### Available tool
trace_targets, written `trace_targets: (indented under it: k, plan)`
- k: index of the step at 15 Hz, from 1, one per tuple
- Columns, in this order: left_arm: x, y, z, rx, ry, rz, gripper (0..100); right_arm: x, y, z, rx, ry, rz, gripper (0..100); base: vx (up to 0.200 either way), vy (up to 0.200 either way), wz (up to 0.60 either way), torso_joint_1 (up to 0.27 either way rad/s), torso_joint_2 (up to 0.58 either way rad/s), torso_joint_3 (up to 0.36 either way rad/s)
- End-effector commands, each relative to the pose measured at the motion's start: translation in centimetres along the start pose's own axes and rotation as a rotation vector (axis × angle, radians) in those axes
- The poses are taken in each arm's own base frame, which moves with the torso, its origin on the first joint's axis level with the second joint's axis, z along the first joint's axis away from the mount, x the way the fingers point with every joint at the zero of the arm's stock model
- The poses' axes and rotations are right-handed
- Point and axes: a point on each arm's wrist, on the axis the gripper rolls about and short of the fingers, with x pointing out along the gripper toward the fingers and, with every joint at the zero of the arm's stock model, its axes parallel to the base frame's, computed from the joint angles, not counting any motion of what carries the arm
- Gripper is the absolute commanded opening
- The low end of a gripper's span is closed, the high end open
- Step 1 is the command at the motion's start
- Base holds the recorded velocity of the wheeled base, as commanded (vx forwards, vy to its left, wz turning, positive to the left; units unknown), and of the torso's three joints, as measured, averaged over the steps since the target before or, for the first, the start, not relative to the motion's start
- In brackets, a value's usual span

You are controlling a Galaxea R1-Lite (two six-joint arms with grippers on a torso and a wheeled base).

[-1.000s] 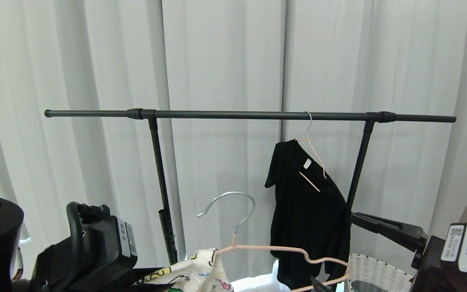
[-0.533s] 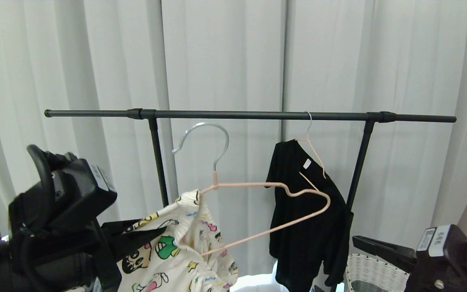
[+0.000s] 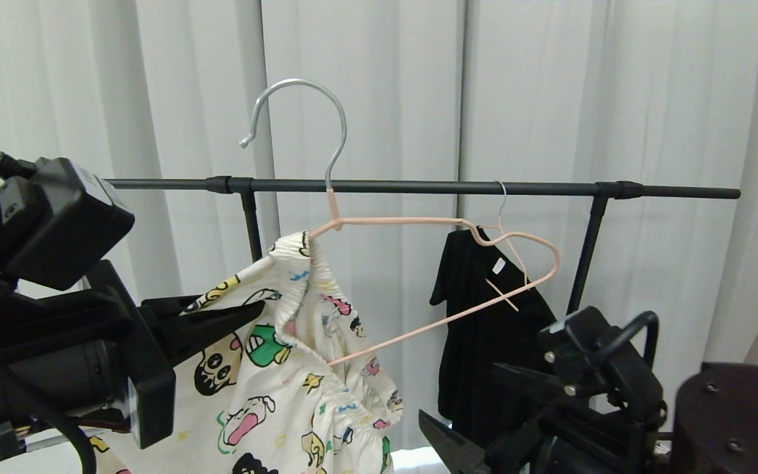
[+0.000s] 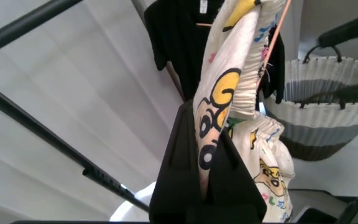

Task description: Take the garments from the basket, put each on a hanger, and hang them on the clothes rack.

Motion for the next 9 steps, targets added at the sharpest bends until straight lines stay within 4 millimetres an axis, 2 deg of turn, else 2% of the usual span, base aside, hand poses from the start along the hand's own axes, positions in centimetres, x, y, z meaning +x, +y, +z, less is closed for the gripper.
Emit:
trace_targets:
  k: [1,5,9]
  plan:
    - [-0.3,0.0,0.2,0.001,-0.013,-0.001,0,3.0,0.7,-0.7,-0.012,0.036,-0.021,100,0.0,0.0,0.0,0.0,0.0,0.0]
    - [-0.6,-0.4,0.3,0.011,-0.03,-0.021,0,4.9,1.6,-1.2,-0.019,0.052,-0.02,100,0.0,0.0,0.0,0.0,0.0,0.0]
    - [-0.7,-0.3,0.5,0.01,-0.035,-0.02,0,5.0,2.1,-2.2,-0.032,0.083,-0.008,100,0.0,0.0,0.0,0.0,0.0,0.0]
